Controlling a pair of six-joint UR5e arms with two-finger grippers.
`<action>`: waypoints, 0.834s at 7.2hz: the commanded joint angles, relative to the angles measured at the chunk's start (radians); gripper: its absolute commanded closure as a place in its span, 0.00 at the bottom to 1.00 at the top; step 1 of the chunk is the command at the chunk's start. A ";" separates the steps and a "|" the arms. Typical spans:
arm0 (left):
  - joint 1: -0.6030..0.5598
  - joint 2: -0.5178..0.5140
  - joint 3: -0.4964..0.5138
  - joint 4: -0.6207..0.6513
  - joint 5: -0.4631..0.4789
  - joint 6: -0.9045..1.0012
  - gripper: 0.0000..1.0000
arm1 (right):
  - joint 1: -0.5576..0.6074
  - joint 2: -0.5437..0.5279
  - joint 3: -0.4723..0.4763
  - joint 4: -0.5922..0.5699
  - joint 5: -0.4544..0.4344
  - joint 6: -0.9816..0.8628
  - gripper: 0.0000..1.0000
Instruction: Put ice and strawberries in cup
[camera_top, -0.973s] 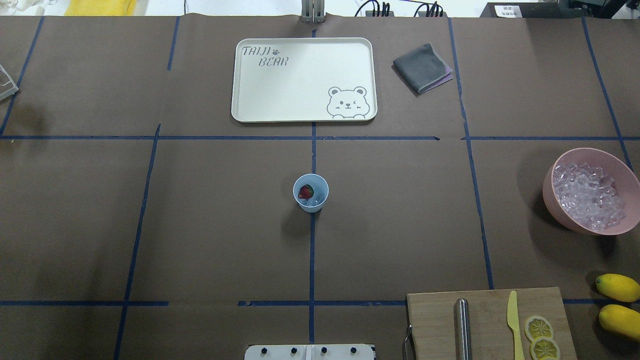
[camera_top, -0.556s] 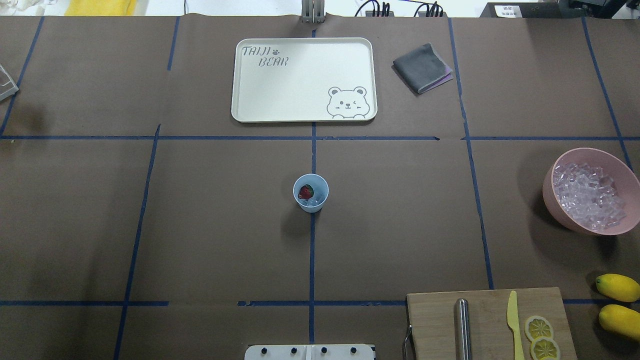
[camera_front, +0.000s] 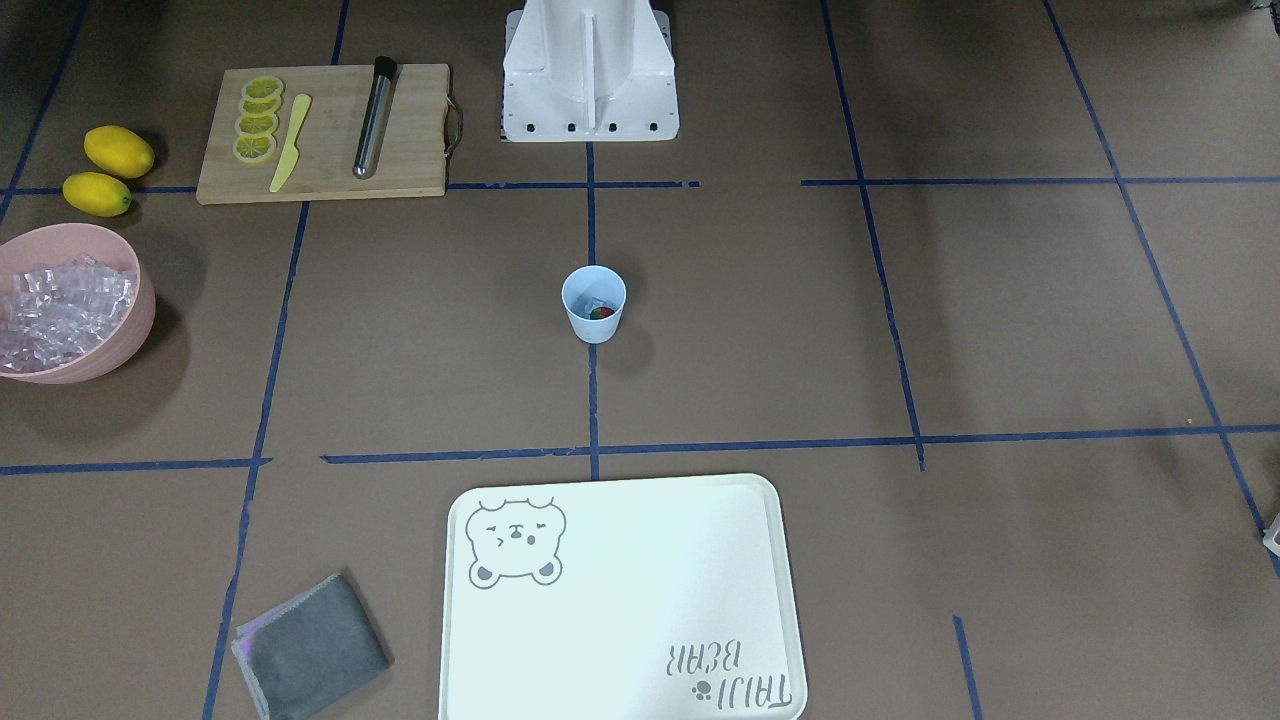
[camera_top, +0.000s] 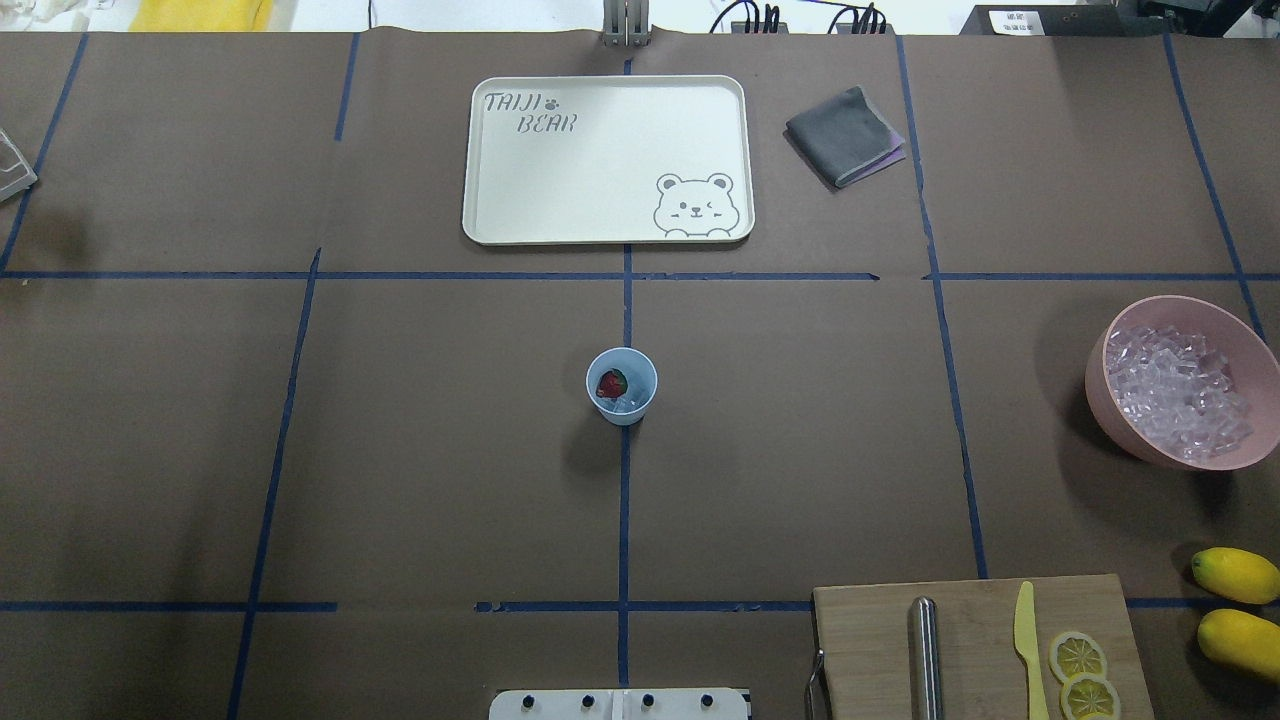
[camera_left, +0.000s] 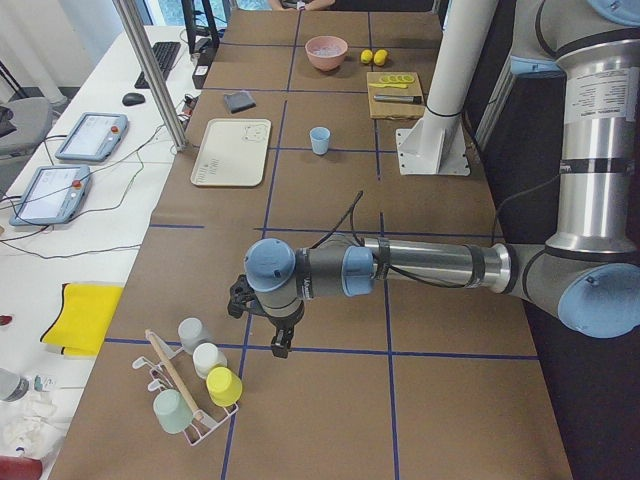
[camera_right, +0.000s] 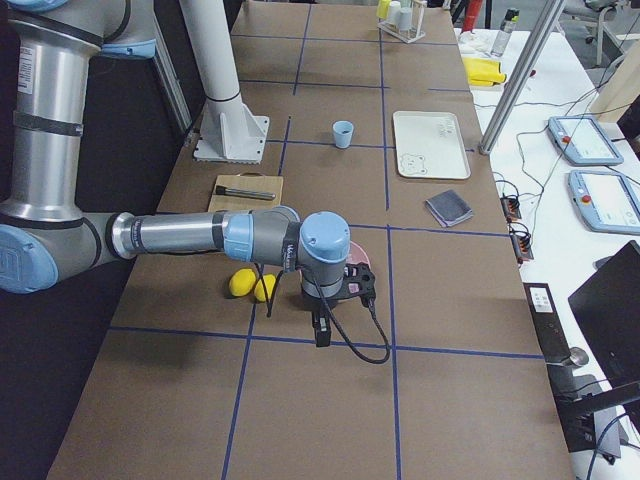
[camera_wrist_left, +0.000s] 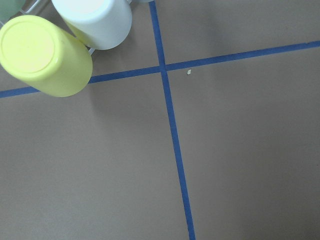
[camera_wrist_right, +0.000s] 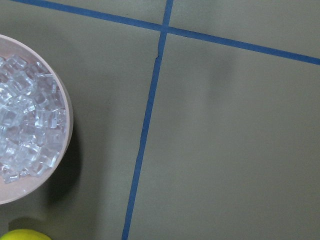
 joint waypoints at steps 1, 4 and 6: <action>-0.002 -0.004 -0.002 0.000 0.014 0.001 0.00 | 0.000 0.001 0.001 -0.001 0.001 0.006 0.00; -0.002 0.011 0.000 0.000 0.014 0.004 0.00 | 0.000 0.001 0.001 0.000 0.002 0.006 0.00; -0.002 0.012 0.001 0.001 0.016 0.002 0.00 | 0.000 0.001 -0.002 0.000 0.004 0.006 0.00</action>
